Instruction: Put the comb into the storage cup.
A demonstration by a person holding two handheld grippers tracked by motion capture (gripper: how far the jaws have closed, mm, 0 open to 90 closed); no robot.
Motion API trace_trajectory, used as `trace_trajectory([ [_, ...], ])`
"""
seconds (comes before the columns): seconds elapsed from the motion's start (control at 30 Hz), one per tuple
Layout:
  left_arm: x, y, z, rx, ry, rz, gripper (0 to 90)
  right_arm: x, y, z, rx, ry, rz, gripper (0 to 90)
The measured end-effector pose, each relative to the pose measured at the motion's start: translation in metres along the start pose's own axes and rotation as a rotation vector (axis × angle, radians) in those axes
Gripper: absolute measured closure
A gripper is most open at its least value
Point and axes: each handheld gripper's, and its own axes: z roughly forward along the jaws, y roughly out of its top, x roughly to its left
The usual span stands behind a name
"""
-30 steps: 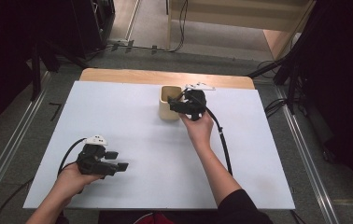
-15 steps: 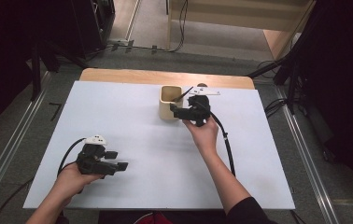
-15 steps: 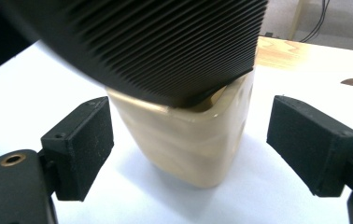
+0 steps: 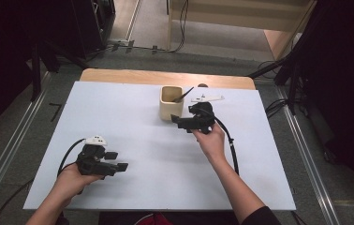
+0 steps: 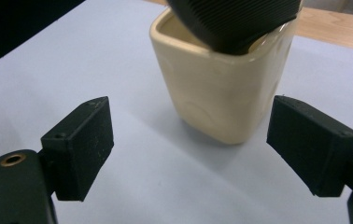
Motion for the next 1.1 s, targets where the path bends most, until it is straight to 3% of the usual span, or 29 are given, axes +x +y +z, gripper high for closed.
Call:
trace_trajectory([
  [0.37,0.000,0.000,0.000,0.000,-0.001,0.004,31.3,0.000,-0.013,-0.007,0.043,0.062,-0.031,13.5],
  [0.67,0.000,0.000,0.000,-0.003,-0.009,0.004,31.3,-0.001,-0.021,-0.015,0.064,0.155,-0.060,13.6],
  [1.1,0.000,0.001,0.001,-0.013,-0.022,0.010,31.2,-0.009,-0.036,-0.033,0.073,0.215,-0.079,17.5],
])
